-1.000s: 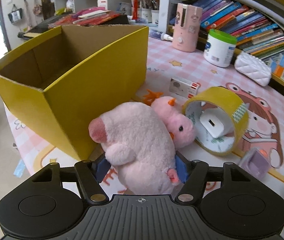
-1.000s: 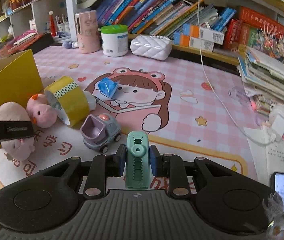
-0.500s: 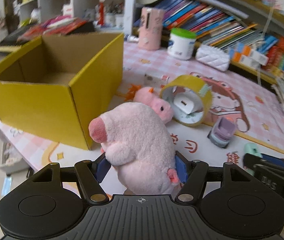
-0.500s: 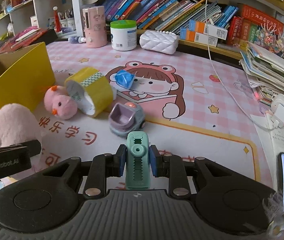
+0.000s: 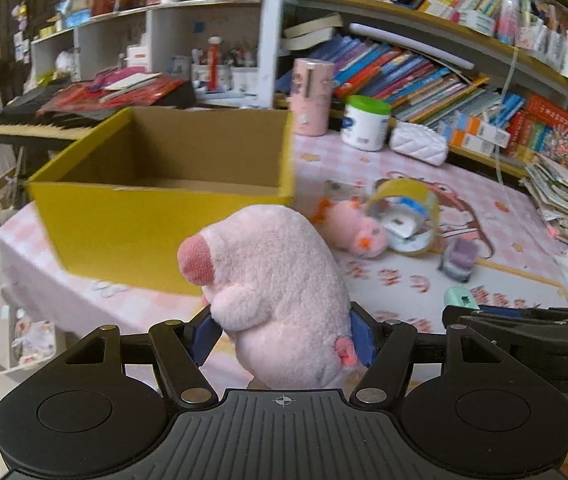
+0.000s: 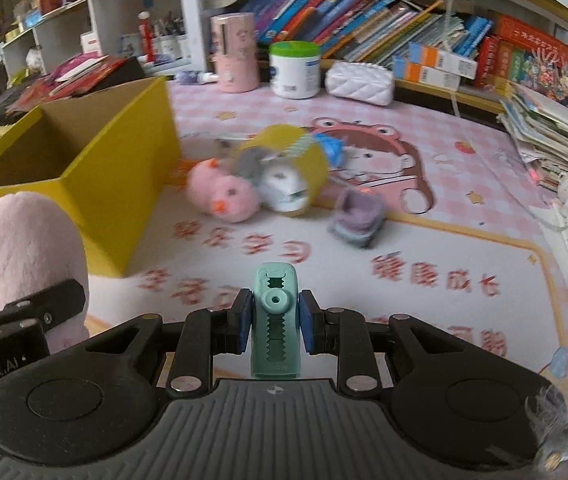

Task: Organize objects
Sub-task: 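Carry the plush pig and green clip up toward the yellow cardboard box with both tools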

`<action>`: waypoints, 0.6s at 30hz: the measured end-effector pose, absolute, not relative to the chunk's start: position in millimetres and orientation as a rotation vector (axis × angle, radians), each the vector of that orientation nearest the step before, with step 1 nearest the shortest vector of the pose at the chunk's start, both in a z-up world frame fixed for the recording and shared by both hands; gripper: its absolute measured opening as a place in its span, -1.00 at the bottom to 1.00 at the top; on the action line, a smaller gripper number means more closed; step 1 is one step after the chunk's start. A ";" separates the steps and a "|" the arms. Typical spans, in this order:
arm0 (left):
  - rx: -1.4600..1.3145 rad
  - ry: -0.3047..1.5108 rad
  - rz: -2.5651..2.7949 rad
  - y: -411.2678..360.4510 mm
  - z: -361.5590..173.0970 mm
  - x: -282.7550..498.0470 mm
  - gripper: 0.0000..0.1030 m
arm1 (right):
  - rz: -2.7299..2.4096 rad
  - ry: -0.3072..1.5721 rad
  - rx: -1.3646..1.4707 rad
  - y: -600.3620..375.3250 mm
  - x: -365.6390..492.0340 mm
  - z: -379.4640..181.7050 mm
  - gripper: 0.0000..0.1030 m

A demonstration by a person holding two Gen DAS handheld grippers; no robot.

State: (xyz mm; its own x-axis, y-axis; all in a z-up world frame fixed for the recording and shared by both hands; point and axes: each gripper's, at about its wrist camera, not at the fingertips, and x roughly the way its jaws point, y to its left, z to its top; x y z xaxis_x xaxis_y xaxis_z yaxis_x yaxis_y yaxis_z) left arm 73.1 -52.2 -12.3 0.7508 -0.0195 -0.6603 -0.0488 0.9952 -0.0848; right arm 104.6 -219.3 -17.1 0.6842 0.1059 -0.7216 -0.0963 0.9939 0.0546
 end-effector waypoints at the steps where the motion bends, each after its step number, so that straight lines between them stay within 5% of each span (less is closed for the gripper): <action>1: -0.100 0.725 0.026 -45.4 -12.5 70.3 0.28 | 0.116 0.811 0.009 -210.4 101.4 -16.0 -0.55; 18: -0.072 0.728 0.065 48.4 -11.3 15.4 0.28 | 0.156 0.789 0.004 -107.3 36.9 -15.9 -0.55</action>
State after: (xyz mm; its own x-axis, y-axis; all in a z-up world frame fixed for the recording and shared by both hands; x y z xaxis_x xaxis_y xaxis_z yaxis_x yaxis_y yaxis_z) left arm 15.4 48.4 -11.3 0.7446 0.0338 -0.6666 -0.0842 0.9955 -0.0435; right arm 36.9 -107.3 -15.9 0.6936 0.1409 -0.7065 -0.1378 0.9885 0.0618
